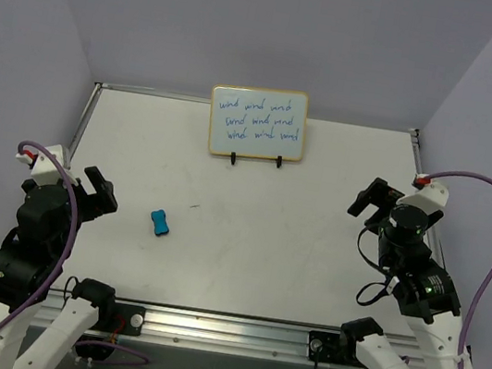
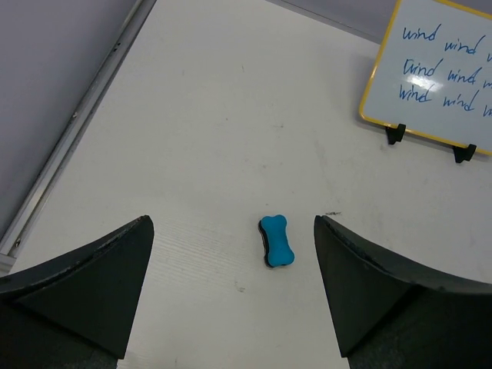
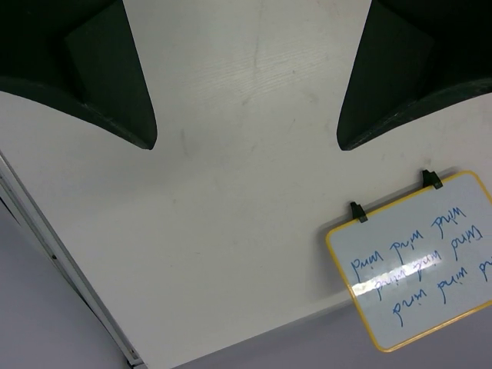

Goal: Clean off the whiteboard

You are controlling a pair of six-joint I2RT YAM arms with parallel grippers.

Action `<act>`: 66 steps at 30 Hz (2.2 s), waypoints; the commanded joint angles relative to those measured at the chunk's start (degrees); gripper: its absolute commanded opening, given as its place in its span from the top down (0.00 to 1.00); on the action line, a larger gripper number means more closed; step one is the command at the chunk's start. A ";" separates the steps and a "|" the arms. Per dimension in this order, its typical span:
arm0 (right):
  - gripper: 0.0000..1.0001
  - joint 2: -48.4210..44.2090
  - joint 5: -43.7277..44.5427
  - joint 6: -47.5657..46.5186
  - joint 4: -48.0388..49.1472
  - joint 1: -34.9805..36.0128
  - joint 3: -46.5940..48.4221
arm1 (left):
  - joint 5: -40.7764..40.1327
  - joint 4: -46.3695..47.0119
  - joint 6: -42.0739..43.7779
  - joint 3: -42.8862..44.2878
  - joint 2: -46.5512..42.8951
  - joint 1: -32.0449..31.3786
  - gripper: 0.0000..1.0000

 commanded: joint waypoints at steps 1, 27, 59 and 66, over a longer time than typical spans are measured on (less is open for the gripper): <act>0.00 -0.37 -0.18 0.72 4.61 0.34 -1.76 | 1.51 3.24 1.00 0.23 -0.43 0.40 0.06; 0.35 70.63 -20.33 -8.41 41.18 4.65 19.50 | 5.11 4.74 1.96 -1.00 0.36 -1.18 0.06; 0.67 87.08 -17.67 -16.06 42.76 3.51 29.96 | 5.11 4.65 2.05 -0.91 1.33 -1.53 0.06; 0.78 87.96 -18.12 -15.45 43.64 3.59 30.14 | 5.20 4.65 2.14 -0.91 1.59 -1.53 0.06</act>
